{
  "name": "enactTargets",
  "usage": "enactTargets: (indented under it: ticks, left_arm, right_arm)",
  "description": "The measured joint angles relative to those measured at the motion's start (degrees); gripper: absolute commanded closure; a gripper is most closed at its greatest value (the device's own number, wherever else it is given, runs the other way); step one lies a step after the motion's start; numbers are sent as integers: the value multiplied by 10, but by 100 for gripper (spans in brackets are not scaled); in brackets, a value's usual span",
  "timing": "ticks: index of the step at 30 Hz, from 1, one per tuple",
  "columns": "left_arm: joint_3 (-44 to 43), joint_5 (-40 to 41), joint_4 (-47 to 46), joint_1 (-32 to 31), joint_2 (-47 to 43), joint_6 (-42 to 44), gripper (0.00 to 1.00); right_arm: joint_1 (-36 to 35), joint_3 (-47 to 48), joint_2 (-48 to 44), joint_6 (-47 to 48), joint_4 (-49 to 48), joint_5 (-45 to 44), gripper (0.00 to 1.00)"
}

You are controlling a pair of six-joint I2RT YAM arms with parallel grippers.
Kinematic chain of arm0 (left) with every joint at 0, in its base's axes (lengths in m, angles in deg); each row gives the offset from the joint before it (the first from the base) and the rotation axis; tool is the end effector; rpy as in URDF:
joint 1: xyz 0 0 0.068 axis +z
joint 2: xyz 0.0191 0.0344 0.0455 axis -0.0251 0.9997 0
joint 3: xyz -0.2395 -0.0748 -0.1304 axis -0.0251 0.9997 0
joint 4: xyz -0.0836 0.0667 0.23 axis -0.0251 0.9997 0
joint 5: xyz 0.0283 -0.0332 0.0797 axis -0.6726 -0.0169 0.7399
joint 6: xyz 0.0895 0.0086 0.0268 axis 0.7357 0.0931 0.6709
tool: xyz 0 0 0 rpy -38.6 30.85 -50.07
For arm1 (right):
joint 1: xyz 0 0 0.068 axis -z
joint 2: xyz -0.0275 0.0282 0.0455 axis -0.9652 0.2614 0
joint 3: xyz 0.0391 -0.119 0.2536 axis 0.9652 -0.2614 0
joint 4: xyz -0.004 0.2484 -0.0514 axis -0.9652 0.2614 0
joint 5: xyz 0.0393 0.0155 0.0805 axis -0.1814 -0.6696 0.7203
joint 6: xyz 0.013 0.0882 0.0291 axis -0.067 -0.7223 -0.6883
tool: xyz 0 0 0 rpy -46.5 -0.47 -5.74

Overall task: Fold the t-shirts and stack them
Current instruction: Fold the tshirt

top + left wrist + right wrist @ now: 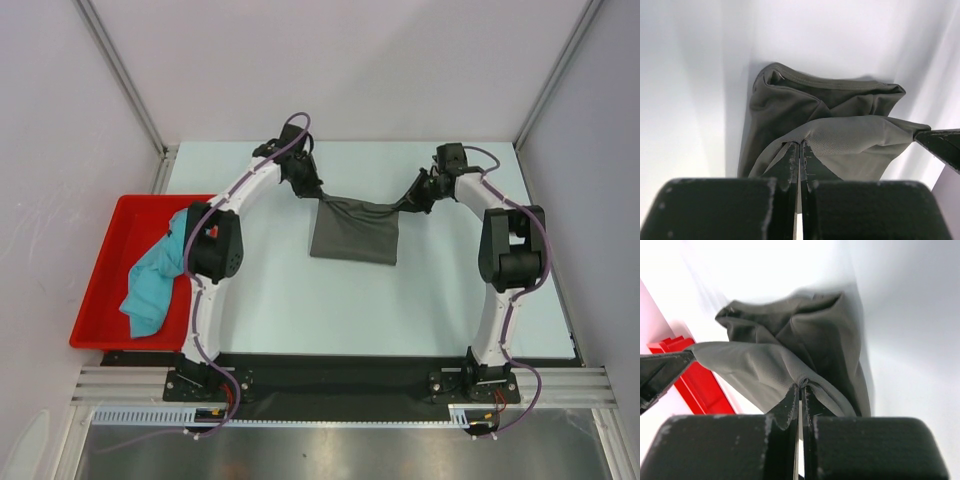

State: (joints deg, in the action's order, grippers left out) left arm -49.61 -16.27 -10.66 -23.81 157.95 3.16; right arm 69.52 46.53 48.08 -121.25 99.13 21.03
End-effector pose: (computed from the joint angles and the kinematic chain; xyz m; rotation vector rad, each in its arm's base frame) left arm 0.4813 -0.2171 0.2013 -0.3021 2.6341 -0.6616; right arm 0.4519 0.0822 0.1787 0.5391 2.5877 0.9024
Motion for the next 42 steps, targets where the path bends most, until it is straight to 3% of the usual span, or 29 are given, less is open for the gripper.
enactTargets:
  ticks: [19, 24, 25, 26, 31, 34, 39, 42]
  left_arm:
    - [-36, -20, -12, 25, 65, -9, 99]
    - [-52, -24, -13, 27, 81, -10, 94]
    - [-56, -26, -13, 28, 84, -11, 92]
    - [-61, -28, -13, 28, 88, -12, 83]
    - [-105, -19, 2, 31, 108, -6, 42]
    - [-137, 13, 28, 31, 111, 10, 27]
    - [-122, 56, 42, 31, 69, 47, 30]
    - [-62, 52, 35, 28, 7, 66, 45]
  right_arm:
    - [5, 88, 89, -1, -2, 23, 100]
    - [7, 108, 111, -1, -1, 23, 97]
    - [7, 111, 115, -1, 0, 23, 96]
    - [8, 113, 119, -1, 1, 23, 94]
    - [12, 134, 140, 1, 14, 19, 70]
    - [18, 176, 152, 24, 49, -1, 58]
    - [29, 268, 146, 92, 120, -47, 50]
    - [29, 250, 112, 120, 134, -50, 50]
